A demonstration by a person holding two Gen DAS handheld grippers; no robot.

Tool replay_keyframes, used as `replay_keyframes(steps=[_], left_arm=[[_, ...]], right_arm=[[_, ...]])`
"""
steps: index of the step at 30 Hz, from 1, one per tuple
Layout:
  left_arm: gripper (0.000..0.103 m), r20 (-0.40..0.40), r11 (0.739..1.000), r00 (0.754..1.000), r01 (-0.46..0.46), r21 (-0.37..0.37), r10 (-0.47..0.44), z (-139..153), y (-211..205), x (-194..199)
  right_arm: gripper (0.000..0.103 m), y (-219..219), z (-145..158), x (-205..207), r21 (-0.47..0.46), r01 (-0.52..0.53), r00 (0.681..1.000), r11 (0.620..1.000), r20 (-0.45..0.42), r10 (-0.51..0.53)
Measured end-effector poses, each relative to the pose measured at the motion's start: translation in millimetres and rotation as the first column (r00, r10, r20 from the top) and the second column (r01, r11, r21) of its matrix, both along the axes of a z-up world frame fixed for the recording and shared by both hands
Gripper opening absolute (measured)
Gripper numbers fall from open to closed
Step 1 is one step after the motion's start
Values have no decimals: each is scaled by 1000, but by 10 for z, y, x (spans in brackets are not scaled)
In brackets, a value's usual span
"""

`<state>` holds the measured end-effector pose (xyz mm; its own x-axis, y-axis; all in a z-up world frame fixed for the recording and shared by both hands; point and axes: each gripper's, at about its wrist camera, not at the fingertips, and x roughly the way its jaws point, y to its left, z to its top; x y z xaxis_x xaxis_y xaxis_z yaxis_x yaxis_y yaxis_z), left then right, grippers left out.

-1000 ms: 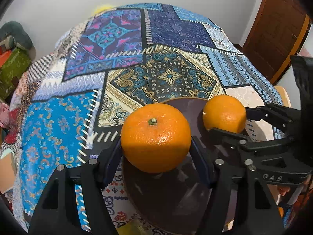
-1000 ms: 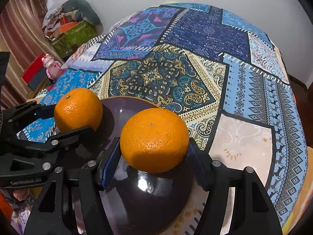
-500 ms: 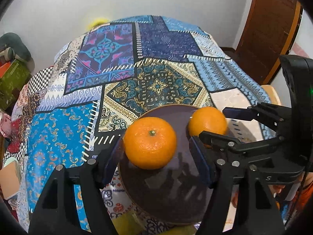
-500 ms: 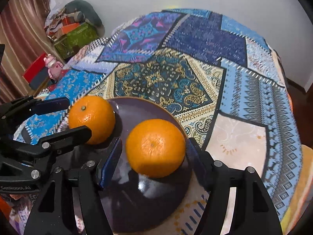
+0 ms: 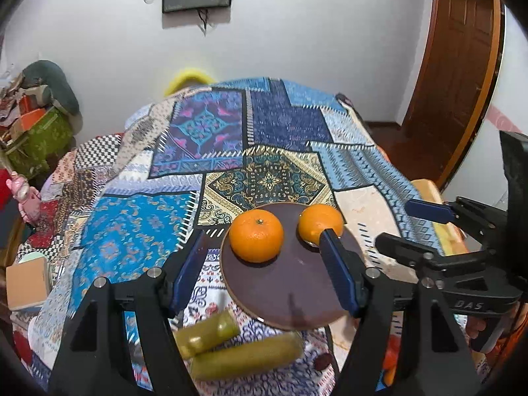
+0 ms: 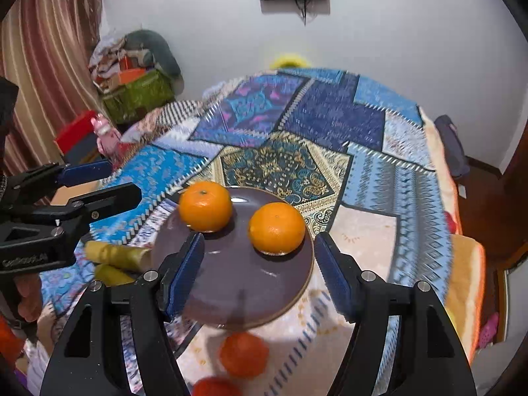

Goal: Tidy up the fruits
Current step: 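Open both tools to release the oranges onto the plate, then grasp a small tangerine with the right tool while the left tool grasps a red tomato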

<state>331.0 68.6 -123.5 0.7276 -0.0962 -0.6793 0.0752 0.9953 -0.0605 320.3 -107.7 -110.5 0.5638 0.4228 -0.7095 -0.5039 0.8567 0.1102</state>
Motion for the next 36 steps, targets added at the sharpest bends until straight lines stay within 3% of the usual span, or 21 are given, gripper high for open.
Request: replay_keyframes(steps=[6, 10, 22, 32, 36], left_arm=[[76, 48, 1000, 999, -15, 12, 14, 188, -30, -398], [82, 49, 1000, 999, -5, 20, 4, 200, -62, -603], [83, -86, 1000, 996, -1, -28, -2, -284, -181, -964], [83, -187, 1000, 982, 13, -15, -16, -743, -479, -1037], [83, -208, 999, 977, 44, -27, -48, -818, -596, -993]], right_arm=[[70, -203, 198, -393, 15, 21, 998, 1000, 59, -22], [73, -392, 156, -599, 6, 49, 997, 999, 62, -50], [73, -821, -390, -1020, -18, 115, 989, 993, -88, -116], [72, -896, -835, -1058, 18, 114, 966, 993, -235, -107], [67, -865, -911, -1042, 30, 98, 964, 995, -250, -88]])
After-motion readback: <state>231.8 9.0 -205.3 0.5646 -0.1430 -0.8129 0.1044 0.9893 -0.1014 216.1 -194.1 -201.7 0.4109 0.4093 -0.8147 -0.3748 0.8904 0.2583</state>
